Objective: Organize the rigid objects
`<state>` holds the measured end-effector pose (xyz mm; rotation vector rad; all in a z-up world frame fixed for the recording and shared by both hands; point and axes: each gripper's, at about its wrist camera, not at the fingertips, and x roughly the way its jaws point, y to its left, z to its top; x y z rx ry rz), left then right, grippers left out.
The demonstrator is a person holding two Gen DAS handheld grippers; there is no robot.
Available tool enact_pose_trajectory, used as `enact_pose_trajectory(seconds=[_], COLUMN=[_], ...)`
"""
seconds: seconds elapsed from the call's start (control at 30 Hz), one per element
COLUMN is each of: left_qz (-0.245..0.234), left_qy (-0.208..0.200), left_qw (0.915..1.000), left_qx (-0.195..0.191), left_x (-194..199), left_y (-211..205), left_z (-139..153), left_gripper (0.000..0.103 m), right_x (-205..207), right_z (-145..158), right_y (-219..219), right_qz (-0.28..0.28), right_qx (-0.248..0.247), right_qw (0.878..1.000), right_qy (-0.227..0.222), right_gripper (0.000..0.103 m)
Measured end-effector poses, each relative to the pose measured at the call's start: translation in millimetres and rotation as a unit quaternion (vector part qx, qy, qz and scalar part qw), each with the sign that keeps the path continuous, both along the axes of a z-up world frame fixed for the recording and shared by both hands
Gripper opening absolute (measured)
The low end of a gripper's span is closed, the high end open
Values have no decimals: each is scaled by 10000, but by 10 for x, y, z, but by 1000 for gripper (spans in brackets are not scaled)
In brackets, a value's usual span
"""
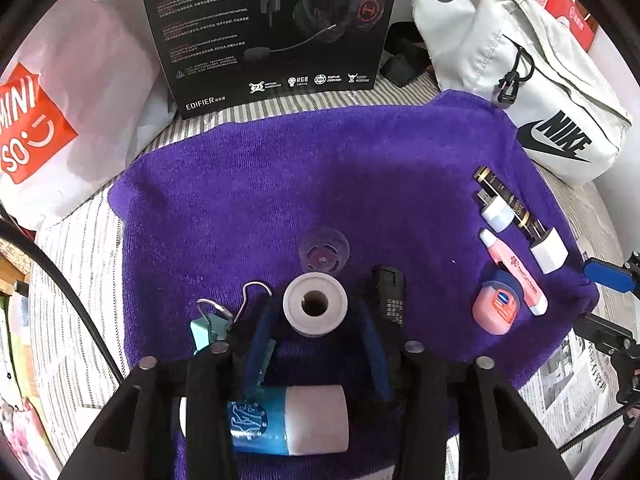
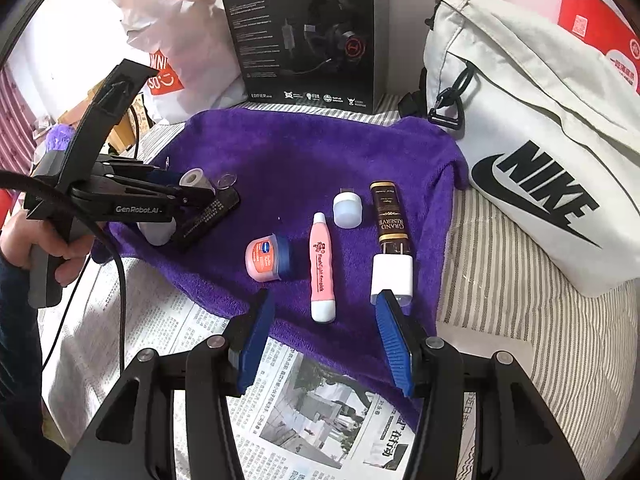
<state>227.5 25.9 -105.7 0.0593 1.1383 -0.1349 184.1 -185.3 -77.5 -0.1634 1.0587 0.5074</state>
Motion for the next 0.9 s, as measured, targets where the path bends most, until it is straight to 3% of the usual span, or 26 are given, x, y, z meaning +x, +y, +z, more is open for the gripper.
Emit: enact_pose_trajectory(seconds=[0.13, 0.2, 0.37, 0.73, 0.9], left_qz=[39, 38, -36, -70, 86], left_qy=[-39, -87, -266, -567, -666], left_qw=[10000, 9999, 9996, 9983, 9977], left_qx=[-57, -62, -58, -148, -77], left_x=[-64, -110, -256, -752, -982], left_y=[5, -1, -30, -121, -117], left_z=[68, 119, 286, 545, 606], left_gripper=[51, 59, 63, 77, 88], right_x=[-34, -46, -98, -318, -462], right_z=[-4, -9, 11, 166, 249], right_y=[-20, -31, -60, -9, 40], right_qz=[-125, -223, -390, -518, -587], right_qx=[19, -10, -7, 50, -12], right_qw=[9999, 9998, 9992, 9986, 9980], right_qy=[1, 5, 30, -97, -238], right_gripper=[53, 53, 53, 74, 82])
